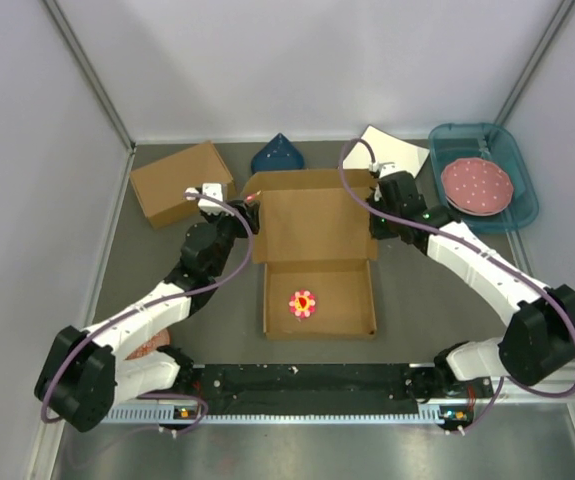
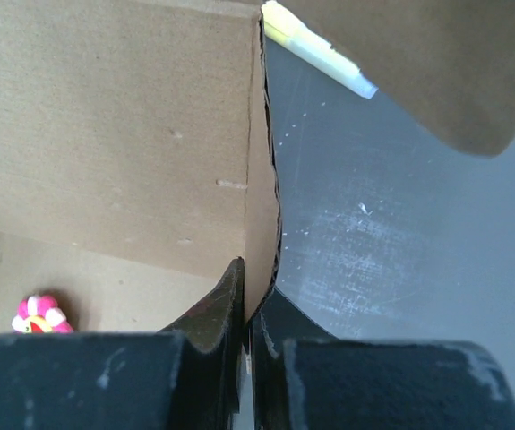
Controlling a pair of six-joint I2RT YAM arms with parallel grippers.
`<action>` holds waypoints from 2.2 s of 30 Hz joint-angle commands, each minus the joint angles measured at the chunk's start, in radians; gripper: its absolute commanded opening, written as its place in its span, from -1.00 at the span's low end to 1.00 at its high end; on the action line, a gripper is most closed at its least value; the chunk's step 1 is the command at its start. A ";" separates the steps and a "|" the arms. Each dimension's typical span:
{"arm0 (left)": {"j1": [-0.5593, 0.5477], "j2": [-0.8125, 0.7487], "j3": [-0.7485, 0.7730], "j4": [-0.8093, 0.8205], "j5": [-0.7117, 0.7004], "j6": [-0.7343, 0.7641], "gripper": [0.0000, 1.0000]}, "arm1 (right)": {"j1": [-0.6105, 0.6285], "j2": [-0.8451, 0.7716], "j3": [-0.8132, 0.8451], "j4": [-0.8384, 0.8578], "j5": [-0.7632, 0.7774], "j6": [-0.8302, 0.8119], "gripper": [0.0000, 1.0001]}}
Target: Fold the paper box
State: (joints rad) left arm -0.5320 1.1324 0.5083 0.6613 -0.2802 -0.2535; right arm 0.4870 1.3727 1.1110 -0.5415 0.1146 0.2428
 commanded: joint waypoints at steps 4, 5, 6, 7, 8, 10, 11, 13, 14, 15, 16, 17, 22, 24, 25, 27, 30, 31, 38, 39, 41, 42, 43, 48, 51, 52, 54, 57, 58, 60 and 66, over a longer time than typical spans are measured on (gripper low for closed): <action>0.000 -0.071 0.242 -0.446 0.061 0.086 0.35 | 0.007 -0.093 -0.094 0.149 0.114 -0.014 -1.00; 0.000 -0.071 0.255 -0.478 0.067 0.109 0.37 | 0.010 -0.099 -0.112 0.158 0.117 -0.016 -1.00; 0.001 -0.068 0.278 -0.523 0.078 0.117 0.42 | 0.010 -0.110 -0.120 0.173 0.123 -0.014 -1.00; 0.001 -0.062 0.291 -0.548 0.099 0.132 0.43 | 0.012 -0.115 -0.126 0.179 0.126 -0.013 -1.00; 0.001 -0.057 0.303 -0.572 0.111 0.137 0.45 | 0.013 -0.118 -0.138 0.186 0.128 -0.014 -1.00; 0.007 -0.030 0.351 -0.658 0.166 0.145 0.51 | 0.015 -0.123 -0.142 0.190 0.129 -0.016 -1.00; 0.013 -0.017 0.369 -0.705 0.186 0.143 0.52 | 0.015 -0.124 -0.143 0.189 0.129 -0.016 -1.00; 0.021 0.016 0.415 -0.802 0.239 0.140 0.56 | 0.016 -0.130 -0.146 0.190 0.129 -0.017 -1.00; 0.024 0.026 0.429 -0.833 0.275 0.138 0.57 | 0.019 -0.132 -0.148 0.190 0.129 -0.017 -1.00; 0.027 0.035 0.444 -0.854 0.306 0.138 0.58 | 0.022 -0.133 -0.149 0.187 0.131 -0.019 -1.00; 0.027 0.046 0.446 -0.879 0.314 0.138 0.60 | 0.024 -0.133 -0.149 0.190 0.131 -0.020 -1.00; 0.035 0.050 0.446 -0.887 0.322 0.138 0.62 | 0.025 -0.136 -0.152 0.189 0.132 -0.022 -1.00; 0.067 0.111 0.463 -0.921 0.352 0.115 0.60 | 0.033 -0.146 -0.160 0.192 0.135 -0.023 -1.00; 0.072 0.128 0.473 -0.928 0.371 0.115 0.53 | 0.033 -0.150 -0.165 0.193 0.138 -0.028 -1.00; 0.073 0.144 0.481 -0.933 0.372 0.115 0.49 | 0.035 -0.152 -0.166 0.193 0.138 -0.028 -1.00; 0.078 0.155 0.499 -0.945 0.386 0.118 0.30 | 0.036 -0.156 -0.168 0.195 0.140 -0.031 -1.00; 0.078 0.159 0.515 -0.945 0.406 0.117 0.05 | 0.036 -0.159 -0.168 0.195 0.145 -0.033 -1.00; 0.078 0.158 0.518 -0.944 0.414 0.111 -0.19 | 0.039 -0.161 -0.168 0.196 0.146 -0.033 -1.00; 0.076 0.148 0.530 -0.933 0.469 0.089 -1.00 | 0.053 -0.165 -0.171 0.196 0.166 -0.030 -1.00; 0.076 0.145 0.521 -0.927 0.476 0.080 -1.00 | 0.061 -0.165 -0.172 0.196 0.175 -0.027 -1.00; 0.069 0.122 0.495 -0.870 0.477 0.046 -1.00 | 0.071 -0.165 -0.175 0.196 0.187 -0.002 -1.00; 0.064 0.092 0.445 -0.832 0.467 0.037 -1.00 | 0.084 -0.165 -0.178 0.195 0.210 0.013 -1.00; 0.057 0.073 0.414 -0.795 0.449 0.025 -1.00 | 0.090 -0.165 -0.178 0.196 0.224 0.024 -1.00; -0.032 -0.106 0.074 -0.378 0.239 -0.018 -1.00 | 0.140 -0.181 -0.241 0.248 0.315 0.153 -1.00; -0.060 -0.151 -0.041 -0.189 0.178 -0.043 -1.00 | 0.157 -0.201 -0.287 0.307 0.342 0.193 -1.00; -0.069 -0.167 -0.068 -0.107 0.156 -0.044 -1.00 | 0.162 -0.211 -0.296 0.330 0.361 0.199 -1.00; -0.095 -0.178 -0.128 -0.040 0.096 -0.046 -1.00 | 0.179 -0.228 -0.330 0.354 0.379 0.217 -1.00; -0.134 -0.187 -0.171 0.049 0.009 -0.047 -1.00 | 0.189 -0.261 -0.373 0.393 0.408 0.243 -1.00; -0.146 -0.184 -0.180 0.069 -0.010 -0.049 -1.00 | 0.194 -0.271 -0.384 0.402 0.425 0.251 -1.00; -0.184 -0.175 -0.217 0.158 -0.078 -0.049 -1.00 | 0.203 -0.297 -0.419 0.432 0.442 0.266 -1.00; -0.298 -0.114 -0.277 0.389 -0.246 -0.027 -1.00 | 0.262 -0.356 -0.508 0.480 0.514 0.292 -1.00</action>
State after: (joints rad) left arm -0.7704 0.9867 0.2604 0.7395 -0.3573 -0.2813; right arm 0.7105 1.0554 0.6598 -0.0891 0.5720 0.4786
